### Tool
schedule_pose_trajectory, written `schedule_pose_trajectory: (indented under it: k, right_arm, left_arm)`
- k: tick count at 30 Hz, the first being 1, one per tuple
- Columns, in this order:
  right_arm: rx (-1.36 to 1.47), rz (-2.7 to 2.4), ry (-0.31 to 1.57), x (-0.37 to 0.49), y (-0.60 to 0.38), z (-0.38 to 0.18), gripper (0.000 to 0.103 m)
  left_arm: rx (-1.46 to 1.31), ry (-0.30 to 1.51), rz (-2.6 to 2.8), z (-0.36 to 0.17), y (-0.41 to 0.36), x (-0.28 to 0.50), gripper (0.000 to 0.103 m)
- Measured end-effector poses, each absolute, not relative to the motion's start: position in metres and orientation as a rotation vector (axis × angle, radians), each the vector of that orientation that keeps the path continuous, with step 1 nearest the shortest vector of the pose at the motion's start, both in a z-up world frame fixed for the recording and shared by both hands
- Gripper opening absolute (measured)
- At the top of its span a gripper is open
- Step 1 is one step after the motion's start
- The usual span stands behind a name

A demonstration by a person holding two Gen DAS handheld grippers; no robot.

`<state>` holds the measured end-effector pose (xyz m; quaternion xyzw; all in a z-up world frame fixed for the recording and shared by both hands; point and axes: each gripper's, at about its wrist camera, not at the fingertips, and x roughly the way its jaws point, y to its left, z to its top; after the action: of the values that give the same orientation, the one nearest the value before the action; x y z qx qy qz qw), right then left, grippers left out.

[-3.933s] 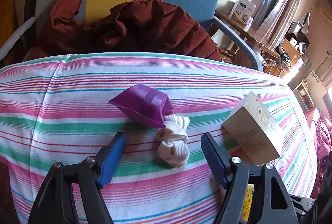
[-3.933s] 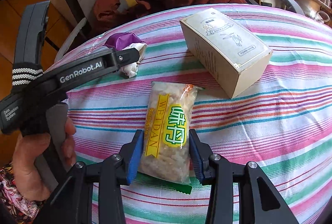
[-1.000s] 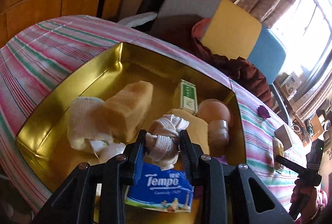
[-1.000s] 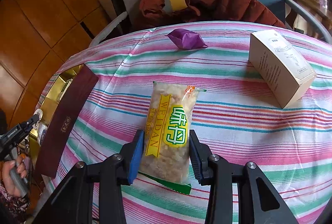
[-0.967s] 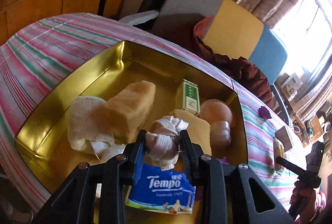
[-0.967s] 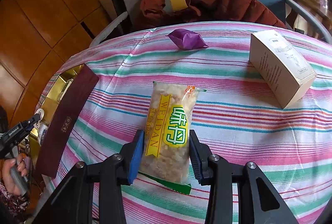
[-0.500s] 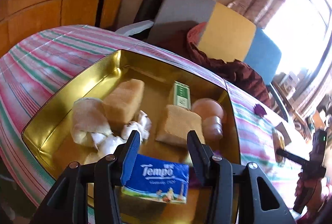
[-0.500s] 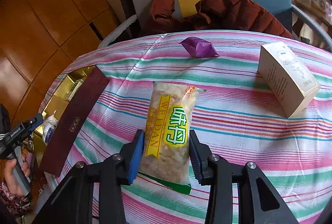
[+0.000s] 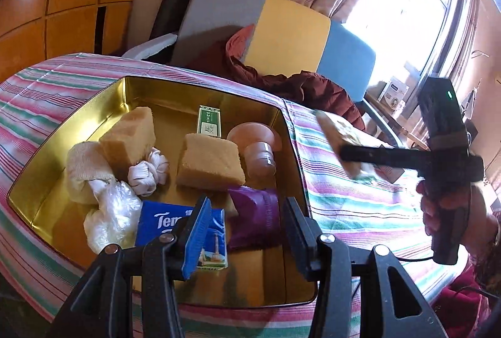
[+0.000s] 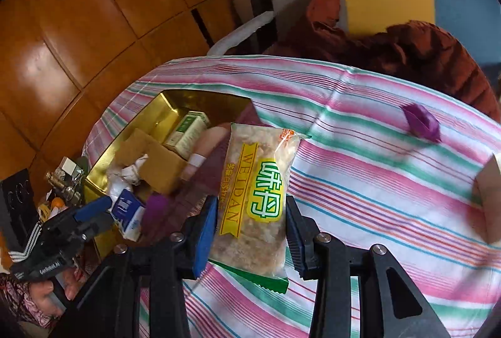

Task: Organize objects
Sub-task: 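Drop the white cloth in the tray with the left tool while the right tool releases the bag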

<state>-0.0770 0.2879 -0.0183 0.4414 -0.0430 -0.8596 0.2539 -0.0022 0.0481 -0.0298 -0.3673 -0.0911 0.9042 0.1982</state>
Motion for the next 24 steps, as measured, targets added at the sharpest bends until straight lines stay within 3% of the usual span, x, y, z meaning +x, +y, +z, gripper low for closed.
schedule_pose_trajectory:
  k: [11,24]
  right_arm:
    - [1.244,-2.229,0.129,-0.145,0.144,-0.012,0.042]
    - [1.280,-2.176,0.477,-0.203,0.058,-0.044,0.042]
  left_arm:
    - [-1.020,-0.386,2.570,-0.030,0.012,0.001,0.048]
    - [-1.049,-0.530,2.607,-0.031,-0.022,-0.008,0.048]
